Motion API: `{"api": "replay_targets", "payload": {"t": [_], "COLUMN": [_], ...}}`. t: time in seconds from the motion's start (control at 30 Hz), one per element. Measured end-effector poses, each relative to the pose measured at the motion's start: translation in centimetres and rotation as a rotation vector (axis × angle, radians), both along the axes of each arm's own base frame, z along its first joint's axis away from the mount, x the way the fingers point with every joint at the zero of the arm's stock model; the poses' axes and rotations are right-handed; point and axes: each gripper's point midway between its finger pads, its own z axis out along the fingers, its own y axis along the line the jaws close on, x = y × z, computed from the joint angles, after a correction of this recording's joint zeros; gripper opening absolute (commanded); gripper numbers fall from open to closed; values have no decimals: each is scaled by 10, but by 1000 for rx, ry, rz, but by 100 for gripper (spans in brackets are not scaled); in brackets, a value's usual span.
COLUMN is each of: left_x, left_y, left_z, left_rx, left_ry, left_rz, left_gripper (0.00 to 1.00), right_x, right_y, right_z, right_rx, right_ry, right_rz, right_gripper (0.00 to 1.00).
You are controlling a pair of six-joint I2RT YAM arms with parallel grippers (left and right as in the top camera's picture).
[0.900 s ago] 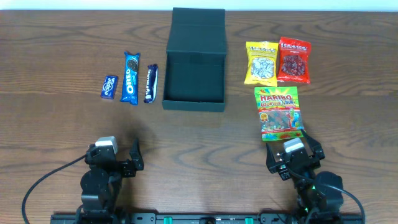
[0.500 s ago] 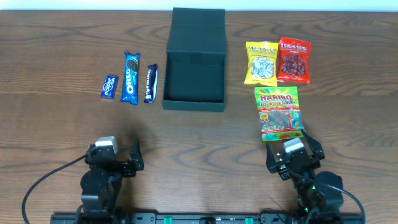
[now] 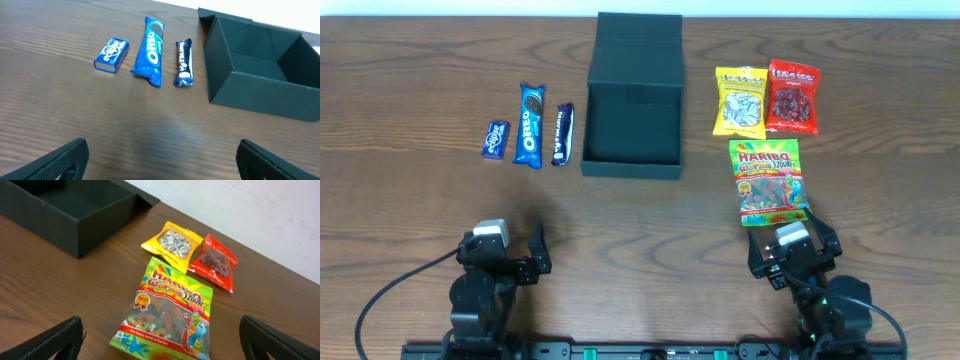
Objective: Pack container
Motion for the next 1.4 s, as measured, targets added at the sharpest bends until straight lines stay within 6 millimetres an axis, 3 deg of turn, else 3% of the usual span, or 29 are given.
{"api": "replay_targets", "payload": {"t": [0.37, 0.47, 0.6, 0.7, 0.9, 0.97, 1.1, 1.17, 1.4], "left_x": [0, 0, 0, 0, 0, 0, 0, 0, 0], "left_y": [0, 0, 0, 0, 0, 0, 0, 0, 0], "left_z": [0, 0, 0, 0, 0, 0, -1, 0, -1], "left_rx": [0, 0, 0, 0, 0, 0, 0, 0, 0], "left_ry": [0, 0, 1, 1, 1, 1, 2, 2, 3], "left_rz": [0, 0, 0, 0, 0, 0, 0, 0, -1], "left_gripper": [95, 95, 95, 95, 95, 95, 95, 95, 95], "right_x": [0, 2, 6, 6, 4, 4, 3, 1, 20], "right_y": [0, 1, 3, 3, 9, 16, 26, 27, 36], "right_z": [0, 8, 26, 26, 23, 33, 96, 111, 135], "right_rx": [1, 60, 328, 570, 844, 904, 986, 993, 900], "right_ry": [-1, -21, -34, 30, 127, 122, -75, -122, -6], "right_rz": [0, -11, -70, -134, -177, -133, 36, 72, 58], "right_gripper": [99, 99, 99, 99, 99, 99, 99, 99, 99]}}
